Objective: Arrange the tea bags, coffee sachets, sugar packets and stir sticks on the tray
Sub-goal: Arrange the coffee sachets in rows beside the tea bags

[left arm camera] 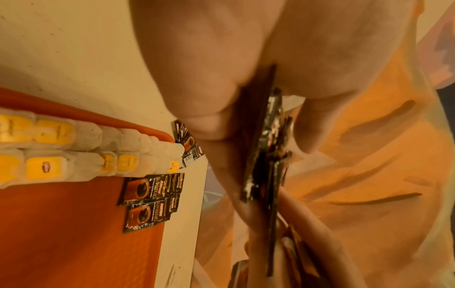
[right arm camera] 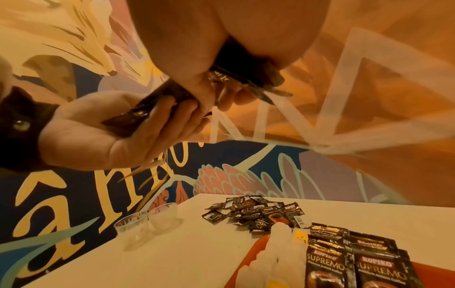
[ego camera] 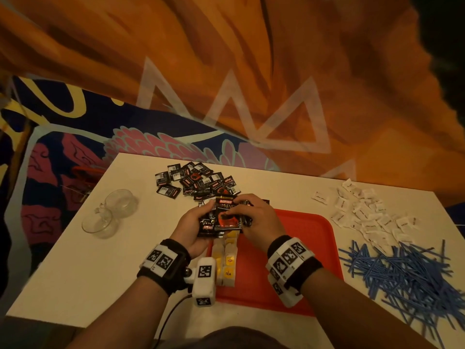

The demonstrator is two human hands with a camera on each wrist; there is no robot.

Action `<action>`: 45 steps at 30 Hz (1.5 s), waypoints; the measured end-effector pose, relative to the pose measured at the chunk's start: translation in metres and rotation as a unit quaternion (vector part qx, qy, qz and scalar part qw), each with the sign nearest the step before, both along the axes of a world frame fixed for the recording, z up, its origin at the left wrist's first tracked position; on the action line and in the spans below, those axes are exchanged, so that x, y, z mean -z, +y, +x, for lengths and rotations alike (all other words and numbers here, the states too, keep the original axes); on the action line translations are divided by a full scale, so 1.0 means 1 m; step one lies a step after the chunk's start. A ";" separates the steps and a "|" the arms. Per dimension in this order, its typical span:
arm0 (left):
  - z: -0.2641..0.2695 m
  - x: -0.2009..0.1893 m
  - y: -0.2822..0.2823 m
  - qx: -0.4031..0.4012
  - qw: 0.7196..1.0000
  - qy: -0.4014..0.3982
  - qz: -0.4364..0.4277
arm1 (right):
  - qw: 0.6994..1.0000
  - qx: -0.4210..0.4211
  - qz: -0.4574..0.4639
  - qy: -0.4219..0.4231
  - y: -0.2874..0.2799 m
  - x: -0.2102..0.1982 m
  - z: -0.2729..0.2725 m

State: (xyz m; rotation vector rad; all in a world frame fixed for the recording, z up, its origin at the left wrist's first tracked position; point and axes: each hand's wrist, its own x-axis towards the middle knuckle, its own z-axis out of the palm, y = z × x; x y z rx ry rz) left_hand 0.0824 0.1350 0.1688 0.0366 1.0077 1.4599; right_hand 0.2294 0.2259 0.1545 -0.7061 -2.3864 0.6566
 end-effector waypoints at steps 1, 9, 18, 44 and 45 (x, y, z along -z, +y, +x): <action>0.000 0.001 -0.001 0.002 1.000 0.015 0.007 | 1.000 -0.002 -0.004 -0.008 -0.001 0.000 0.000; 0.001 0.003 0.000 0.005 0.992 0.127 0.008 | 0.805 0.180 -0.524 0.211 0.003 -0.014 -0.006; 0.008 0.002 -0.001 0.013 0.998 0.054 0.002 | 0.783 0.127 -0.578 0.189 -0.004 -0.014 -0.010; 0.000 0.003 0.000 0.024 0.997 0.043 -0.059 | 0.940 0.152 -0.262 0.159 0.011 -0.015 -0.007; -0.001 0.002 0.000 0.019 0.997 0.037 -0.060 | 0.949 0.131 -0.233 0.166 0.010 -0.017 -0.007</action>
